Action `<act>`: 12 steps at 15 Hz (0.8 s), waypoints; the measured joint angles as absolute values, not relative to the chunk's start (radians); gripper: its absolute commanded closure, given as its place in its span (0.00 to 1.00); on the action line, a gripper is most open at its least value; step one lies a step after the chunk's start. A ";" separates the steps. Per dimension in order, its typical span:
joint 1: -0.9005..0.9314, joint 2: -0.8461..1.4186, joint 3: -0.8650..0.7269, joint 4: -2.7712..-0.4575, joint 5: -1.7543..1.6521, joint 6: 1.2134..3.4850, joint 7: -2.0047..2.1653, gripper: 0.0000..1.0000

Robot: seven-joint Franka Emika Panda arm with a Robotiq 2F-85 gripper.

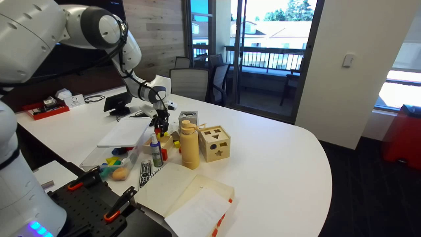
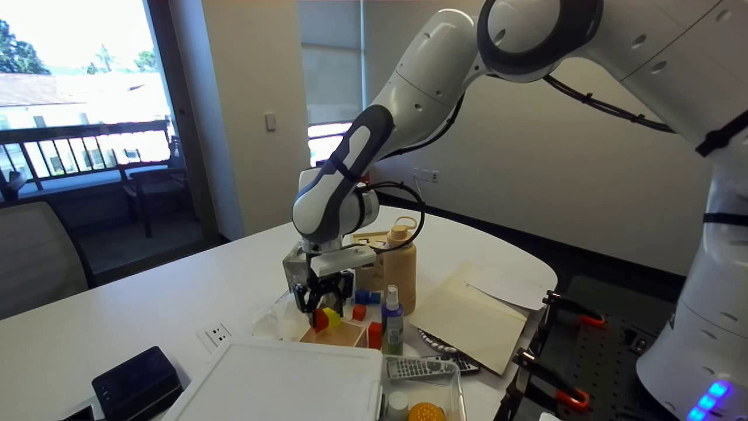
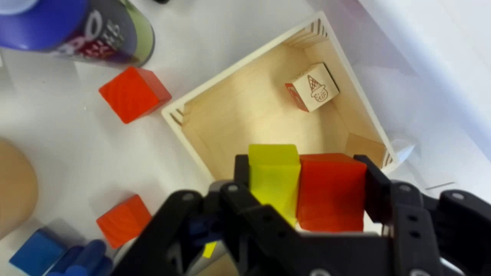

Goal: Remove the blocks from the wooden box and put them in the clear container.

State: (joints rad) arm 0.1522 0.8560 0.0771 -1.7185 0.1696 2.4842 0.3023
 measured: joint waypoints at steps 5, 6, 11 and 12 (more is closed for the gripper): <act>0.152 0.688 0.081 -1.908 0.170 2.459 0.301 0.58; 0.152 0.648 0.084 -1.954 0.171 2.455 0.300 0.58; 0.137 0.447 0.111 -2.171 0.226 2.423 0.257 0.58; 0.125 0.418 0.120 -2.200 0.245 2.395 0.229 0.58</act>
